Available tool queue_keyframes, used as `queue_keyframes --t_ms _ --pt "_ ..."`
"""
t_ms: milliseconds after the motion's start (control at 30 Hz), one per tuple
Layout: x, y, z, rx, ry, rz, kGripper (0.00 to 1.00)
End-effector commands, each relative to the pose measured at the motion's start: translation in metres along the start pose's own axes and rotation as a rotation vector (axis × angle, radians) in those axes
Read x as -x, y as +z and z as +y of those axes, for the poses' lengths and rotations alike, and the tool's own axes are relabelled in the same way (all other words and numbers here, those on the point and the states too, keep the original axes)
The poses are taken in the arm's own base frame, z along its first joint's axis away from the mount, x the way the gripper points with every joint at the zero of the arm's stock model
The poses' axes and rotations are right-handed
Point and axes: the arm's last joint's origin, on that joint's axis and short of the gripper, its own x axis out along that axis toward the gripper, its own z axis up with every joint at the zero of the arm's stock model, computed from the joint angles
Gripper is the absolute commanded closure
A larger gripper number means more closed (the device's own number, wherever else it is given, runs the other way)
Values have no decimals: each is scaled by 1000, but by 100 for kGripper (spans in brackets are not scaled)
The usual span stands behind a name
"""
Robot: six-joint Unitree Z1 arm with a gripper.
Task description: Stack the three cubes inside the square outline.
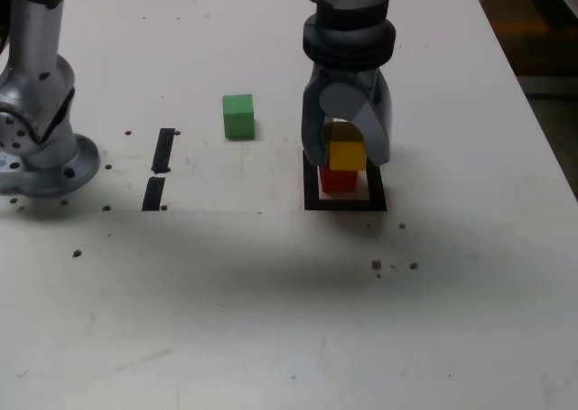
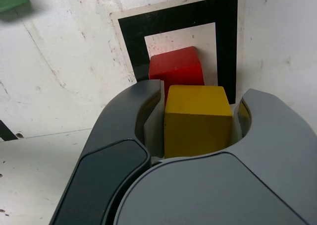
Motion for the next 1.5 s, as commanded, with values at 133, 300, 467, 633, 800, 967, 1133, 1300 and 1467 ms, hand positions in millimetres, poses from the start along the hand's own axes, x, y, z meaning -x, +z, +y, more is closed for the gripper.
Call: queue_keyframes --t_ms 133,300,467,633,800,967,1133,1300,1467 --pt "-1 -1 4 7 18 16 42" --pt "0 -4 6 14 27 25 40" --pt "3 -6 6 14 32 17 28" --pt "18 -13 7 17 67 -25 12" --pt "41 -29 12 37 111 -76 8" --pt "57 -58 21 78 148 -64 5" --pt "55 -89 32 120 160 -13 1" --pt "47 -109 37 147 173 34 0" --pt "32 -124 41 168 181 95 0"
